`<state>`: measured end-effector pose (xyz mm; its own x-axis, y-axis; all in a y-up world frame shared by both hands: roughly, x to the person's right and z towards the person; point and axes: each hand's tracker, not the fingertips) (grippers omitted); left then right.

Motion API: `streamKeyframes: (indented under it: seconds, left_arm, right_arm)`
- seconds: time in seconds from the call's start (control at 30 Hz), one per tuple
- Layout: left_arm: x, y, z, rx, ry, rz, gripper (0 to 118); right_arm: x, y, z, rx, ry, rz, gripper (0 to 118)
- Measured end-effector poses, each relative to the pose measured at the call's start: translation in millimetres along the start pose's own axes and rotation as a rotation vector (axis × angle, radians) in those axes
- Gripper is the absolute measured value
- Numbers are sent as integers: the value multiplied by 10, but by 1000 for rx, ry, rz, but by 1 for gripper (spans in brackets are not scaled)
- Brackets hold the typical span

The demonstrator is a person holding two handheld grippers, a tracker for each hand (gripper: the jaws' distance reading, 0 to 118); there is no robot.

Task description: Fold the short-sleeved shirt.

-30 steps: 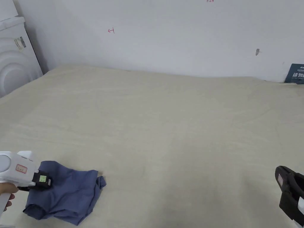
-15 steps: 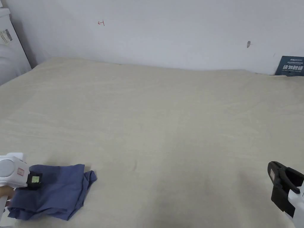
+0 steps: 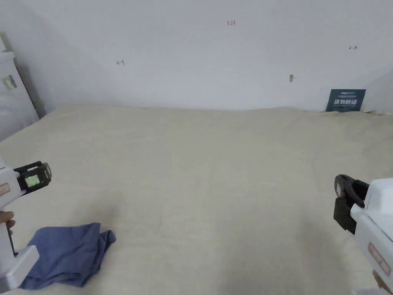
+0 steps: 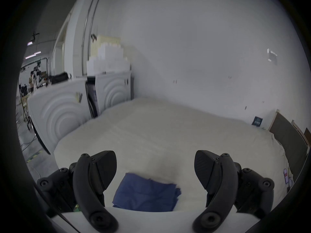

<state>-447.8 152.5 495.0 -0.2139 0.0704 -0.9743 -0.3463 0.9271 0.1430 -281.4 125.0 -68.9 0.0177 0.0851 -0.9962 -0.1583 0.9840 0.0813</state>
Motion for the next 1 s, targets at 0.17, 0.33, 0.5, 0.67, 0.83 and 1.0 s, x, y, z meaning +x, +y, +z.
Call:
streamKeyframes:
  seconds: [0.17,0.33,0.5,0.67,0.83,1.0]
  left_arm:
    - [460,129,523,163,-72,-9,99]
    - [992,41,964,306,-72,-56,97]
    - [1436,-224,1139,377,-119,-94,85]
    - [1816,-564,1190,407,-190,-117,69]
    - [2095,-890,1215,427,-226,-144,41]
    - [2224,-1114,1226,399,-291,-153,1]
  right_arm:
    - [83,159,93,41,-24,-1,0]
    - [104,275,192,77,-38,9,0]
    - [105,309,287,105,-52,19,0]
    - [102,264,358,115,-71,19,0]
    - [75,177,409,116,-92,-7,0]
    - [10,83,421,115,-99,-9,0]
